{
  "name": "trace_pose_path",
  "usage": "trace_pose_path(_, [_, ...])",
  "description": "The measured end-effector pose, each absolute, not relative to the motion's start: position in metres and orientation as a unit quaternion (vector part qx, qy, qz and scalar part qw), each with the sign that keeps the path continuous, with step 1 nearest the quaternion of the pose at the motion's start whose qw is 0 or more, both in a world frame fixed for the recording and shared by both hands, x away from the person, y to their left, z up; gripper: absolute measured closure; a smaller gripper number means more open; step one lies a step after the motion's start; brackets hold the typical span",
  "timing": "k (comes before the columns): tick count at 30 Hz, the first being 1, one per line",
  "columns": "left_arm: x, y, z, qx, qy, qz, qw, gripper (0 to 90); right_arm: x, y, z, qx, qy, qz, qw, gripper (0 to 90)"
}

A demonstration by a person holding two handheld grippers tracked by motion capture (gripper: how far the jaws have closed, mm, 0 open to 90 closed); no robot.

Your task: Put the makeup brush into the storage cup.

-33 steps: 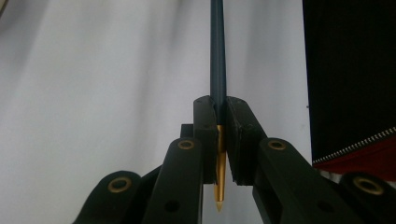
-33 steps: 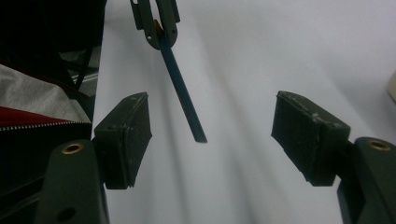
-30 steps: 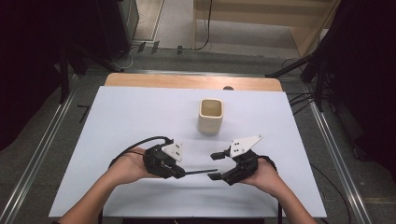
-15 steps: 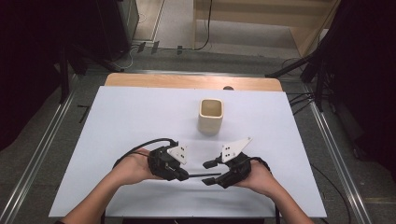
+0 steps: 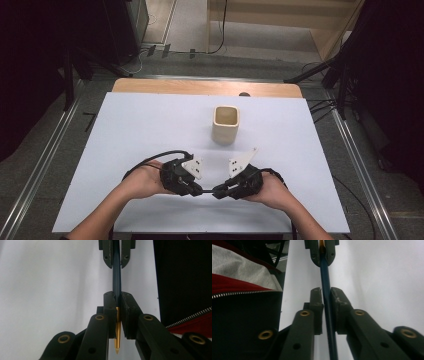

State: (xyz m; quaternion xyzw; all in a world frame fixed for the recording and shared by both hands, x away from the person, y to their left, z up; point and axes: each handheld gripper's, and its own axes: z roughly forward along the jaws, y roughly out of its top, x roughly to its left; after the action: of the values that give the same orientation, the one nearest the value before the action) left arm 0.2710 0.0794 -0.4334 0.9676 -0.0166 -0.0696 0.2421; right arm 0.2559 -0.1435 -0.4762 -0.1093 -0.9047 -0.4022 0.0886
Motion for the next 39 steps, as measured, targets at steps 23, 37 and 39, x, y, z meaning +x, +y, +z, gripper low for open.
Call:
trace_pose_path(23, [0.285, 0.096, -0.433, 0.954, 0.043, -0.060, 0.290, 43.3, 0.259, -0.152, -0.475, -0.136, -0.905, -0.393, 0.085, 84.3])
trace_pose_path(37, [0.299, 0.116, -0.431, 0.940, 0.113, -0.058, 0.318, 38.1, 0.262, -0.164, -0.475, -0.173, -0.898, -0.397, 0.081, 84.2])
trace_pose_path(39, [0.300, 0.119, -0.431, 0.936, 0.123, -0.051, 0.324, 37.6, 0.262, -0.166, -0.474, -0.180, -0.896, -0.397, 0.081, 84.2])
